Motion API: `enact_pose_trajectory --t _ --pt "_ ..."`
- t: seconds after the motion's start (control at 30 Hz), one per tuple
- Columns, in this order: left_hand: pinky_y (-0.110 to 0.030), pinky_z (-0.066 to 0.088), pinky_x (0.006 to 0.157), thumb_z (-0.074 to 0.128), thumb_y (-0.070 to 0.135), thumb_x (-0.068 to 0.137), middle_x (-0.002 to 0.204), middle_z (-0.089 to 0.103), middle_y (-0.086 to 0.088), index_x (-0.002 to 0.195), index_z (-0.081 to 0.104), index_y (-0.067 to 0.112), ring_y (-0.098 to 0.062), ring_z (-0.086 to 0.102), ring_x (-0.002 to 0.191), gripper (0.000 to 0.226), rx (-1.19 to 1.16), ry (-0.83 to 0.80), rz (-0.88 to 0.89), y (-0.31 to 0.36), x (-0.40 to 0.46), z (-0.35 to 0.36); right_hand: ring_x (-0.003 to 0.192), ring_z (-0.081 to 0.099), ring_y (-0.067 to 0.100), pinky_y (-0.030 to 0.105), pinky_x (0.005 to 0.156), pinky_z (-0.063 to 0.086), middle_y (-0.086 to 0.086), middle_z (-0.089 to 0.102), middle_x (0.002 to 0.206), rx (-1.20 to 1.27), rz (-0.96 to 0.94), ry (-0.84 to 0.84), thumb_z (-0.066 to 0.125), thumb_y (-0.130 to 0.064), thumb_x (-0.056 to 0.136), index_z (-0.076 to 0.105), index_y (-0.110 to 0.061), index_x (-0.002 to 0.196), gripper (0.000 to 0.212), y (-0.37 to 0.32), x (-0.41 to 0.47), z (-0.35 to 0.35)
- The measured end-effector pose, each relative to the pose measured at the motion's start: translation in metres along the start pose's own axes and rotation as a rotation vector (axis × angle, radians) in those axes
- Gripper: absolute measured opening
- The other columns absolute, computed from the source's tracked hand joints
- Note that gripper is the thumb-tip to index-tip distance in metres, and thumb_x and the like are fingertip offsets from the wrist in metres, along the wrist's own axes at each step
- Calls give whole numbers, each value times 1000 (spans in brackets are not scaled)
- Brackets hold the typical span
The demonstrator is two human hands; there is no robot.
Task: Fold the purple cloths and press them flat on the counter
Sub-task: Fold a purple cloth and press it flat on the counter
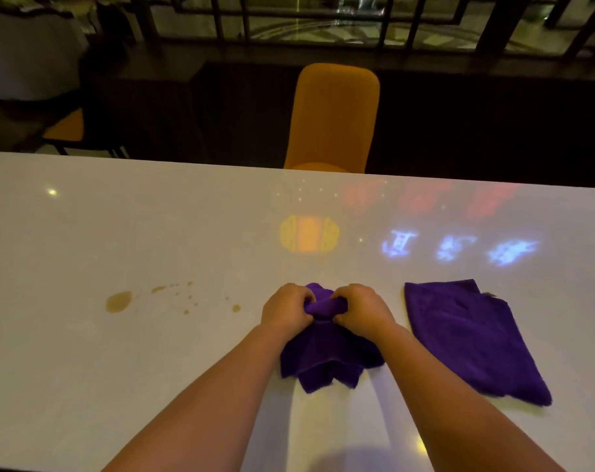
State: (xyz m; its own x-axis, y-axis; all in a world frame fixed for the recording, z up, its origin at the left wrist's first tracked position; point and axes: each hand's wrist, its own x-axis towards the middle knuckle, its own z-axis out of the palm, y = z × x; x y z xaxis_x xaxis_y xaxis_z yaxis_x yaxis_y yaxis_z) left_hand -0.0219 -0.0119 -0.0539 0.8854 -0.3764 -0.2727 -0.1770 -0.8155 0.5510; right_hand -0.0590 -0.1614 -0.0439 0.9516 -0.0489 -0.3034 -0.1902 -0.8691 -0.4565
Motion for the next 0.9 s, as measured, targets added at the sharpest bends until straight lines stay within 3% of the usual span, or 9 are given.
enact_pose_trajectory --t 0.13,0.43,0.7,0.9 --pt "-33 51 75 66 11 70 98 69 -5 91 68 19 -23 62 88 22 -50 46 13 13 -2 -27 97 57 26 40 85 52 7 63 111 -14 -17 21 63 -15 79 62 -20 107 29 -15 -1 -30" --pt "-35 51 80 73 11 70 110 65 -9 100 65 17 -25 58 96 32 -146 203 51 30 -7 -109 90 53 23 33 76 51 8 62 110 -29 -140 167 64 -12 80 63 -21 109 30 -69 6 -94" --pt "-27 48 74 73 9 73 113 63 -9 104 64 16 -18 53 94 33 -239 287 31 -14 -27 -172 95 54 21 26 72 49 8 62 115 41 -239 145 67 -9 80 62 -17 113 35 -141 22 -99" --pt "-28 49 74 72 7 74 112 63 -8 102 64 17 -18 54 95 31 -258 257 60 -60 -31 -200 93 53 18 25 73 49 9 63 114 74 -240 122 67 -6 80 61 -15 113 36 -183 31 -79"
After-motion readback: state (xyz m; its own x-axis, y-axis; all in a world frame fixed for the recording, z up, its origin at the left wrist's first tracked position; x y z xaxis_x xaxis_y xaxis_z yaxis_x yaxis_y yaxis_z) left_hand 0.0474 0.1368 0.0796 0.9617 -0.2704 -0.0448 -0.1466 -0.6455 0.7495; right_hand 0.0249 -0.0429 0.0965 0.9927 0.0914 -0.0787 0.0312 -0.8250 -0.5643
